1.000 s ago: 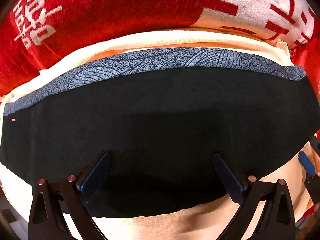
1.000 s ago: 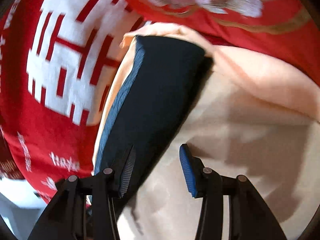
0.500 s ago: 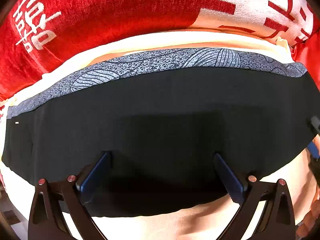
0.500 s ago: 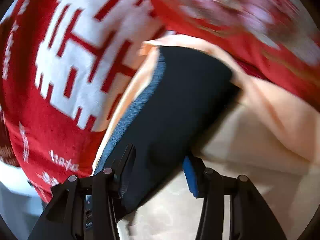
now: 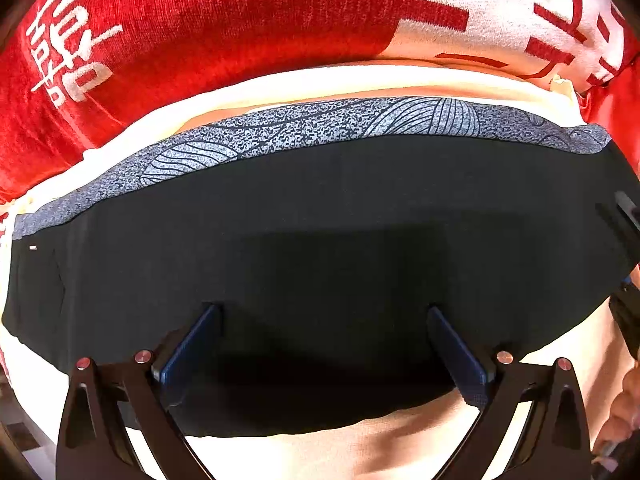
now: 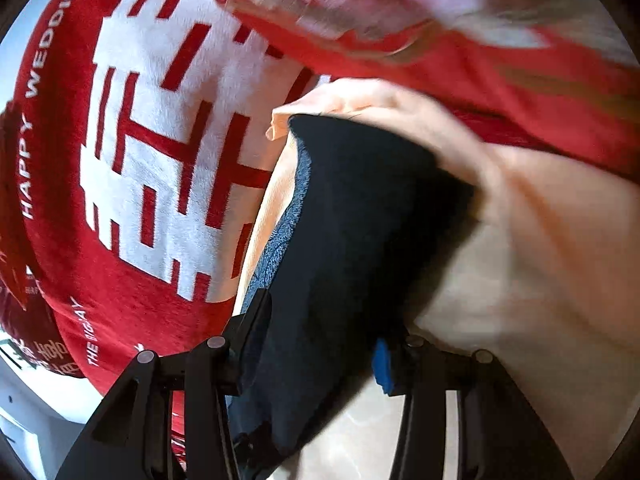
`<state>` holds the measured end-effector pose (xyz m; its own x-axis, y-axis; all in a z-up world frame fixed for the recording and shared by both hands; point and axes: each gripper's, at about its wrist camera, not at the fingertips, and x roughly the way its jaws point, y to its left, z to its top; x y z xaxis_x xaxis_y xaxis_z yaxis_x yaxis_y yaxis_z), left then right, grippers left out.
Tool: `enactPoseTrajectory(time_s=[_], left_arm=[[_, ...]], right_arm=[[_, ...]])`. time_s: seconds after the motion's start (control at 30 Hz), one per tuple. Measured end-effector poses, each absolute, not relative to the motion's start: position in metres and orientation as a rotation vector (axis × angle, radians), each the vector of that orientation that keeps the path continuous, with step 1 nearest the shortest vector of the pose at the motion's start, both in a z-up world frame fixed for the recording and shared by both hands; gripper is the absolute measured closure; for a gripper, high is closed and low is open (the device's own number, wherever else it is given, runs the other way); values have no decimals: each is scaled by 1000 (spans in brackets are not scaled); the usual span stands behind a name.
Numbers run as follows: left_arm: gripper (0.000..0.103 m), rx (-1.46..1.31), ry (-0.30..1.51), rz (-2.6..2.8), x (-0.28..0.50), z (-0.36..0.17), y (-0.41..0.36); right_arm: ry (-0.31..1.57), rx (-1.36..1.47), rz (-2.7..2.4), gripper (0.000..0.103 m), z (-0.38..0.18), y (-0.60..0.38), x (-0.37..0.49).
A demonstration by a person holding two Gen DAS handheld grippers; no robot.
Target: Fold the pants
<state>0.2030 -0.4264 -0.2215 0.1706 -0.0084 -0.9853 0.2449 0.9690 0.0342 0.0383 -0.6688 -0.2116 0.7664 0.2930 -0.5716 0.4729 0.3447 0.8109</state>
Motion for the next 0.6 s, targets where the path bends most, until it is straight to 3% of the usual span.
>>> enactPoseTrajectory(time_s=[0.07, 0.1, 0.17, 0.3, 0.43, 0.6], left_arm=[[1, 210, 1390, -179, 204, -217, -428], [8, 211, 1389, -183, 208, -215, -427], [16, 182, 1392, -213, 208, -204, -430], [16, 122, 1329, -298, 206, -183, -449], [16, 88, 1368, -381, 197, -215, -469], [16, 94, 1286, -422, 188, -221, -459]], right_arm=[[787, 1265, -142, 71, -212, -668, 49], [807, 1293, -142, 89, -214, -668, 51], [803, 1313, -133, 89, -209, -669, 51], [811, 1171, -96, 89, -175, -657, 57], [819, 1026, -51, 89, -145, -642, 69], [886, 840, 4, 89, -125, -612, 84]])
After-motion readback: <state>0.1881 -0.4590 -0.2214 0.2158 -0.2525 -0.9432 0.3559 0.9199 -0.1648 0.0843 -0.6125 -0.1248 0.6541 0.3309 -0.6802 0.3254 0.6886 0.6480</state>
